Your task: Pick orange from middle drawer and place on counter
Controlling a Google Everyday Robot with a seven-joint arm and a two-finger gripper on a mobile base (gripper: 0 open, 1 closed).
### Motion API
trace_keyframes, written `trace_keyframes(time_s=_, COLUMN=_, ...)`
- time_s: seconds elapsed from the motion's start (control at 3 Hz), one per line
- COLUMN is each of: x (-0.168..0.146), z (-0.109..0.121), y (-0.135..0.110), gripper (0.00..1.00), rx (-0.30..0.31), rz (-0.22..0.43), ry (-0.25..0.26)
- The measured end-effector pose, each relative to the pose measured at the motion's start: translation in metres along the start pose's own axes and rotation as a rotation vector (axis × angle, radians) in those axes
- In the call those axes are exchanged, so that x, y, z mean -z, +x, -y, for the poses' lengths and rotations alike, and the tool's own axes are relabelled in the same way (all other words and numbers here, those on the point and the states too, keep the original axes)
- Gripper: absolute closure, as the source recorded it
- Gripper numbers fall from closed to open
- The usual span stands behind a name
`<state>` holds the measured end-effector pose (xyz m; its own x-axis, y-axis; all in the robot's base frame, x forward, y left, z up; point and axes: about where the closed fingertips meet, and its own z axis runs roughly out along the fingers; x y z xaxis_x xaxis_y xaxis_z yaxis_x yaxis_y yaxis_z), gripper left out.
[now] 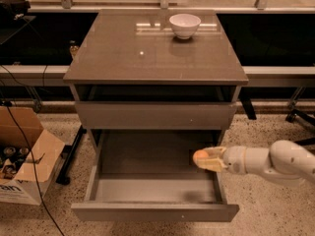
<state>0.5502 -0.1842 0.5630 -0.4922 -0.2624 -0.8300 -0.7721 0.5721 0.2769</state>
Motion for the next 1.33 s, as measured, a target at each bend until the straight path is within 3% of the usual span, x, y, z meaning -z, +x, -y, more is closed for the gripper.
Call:
trace_keyframes(time_s=0.33, x=0.075, z=-0.017, y=-0.091, gripper=1.0, rx=0.15, rz=-0.017, ry=0.01)
trace_keyframes(time_s=0.67, x=0.119, z=-0.028, y=-0.164, gripper=1.0, rx=0.285, rz=-0.002, ry=0.004)
trace_keyframes(time_s=1.0, x=0.149, z=-0.033, y=-0.27, gripper=1.0, rx=0.492, rz=0.009, ry=0.014)
trace_keyframes(time_s=1.33, x=0.147, z=-0.029, y=-0.336, gripper=1.0, rx=0.601, rz=0.01, ry=0.019)
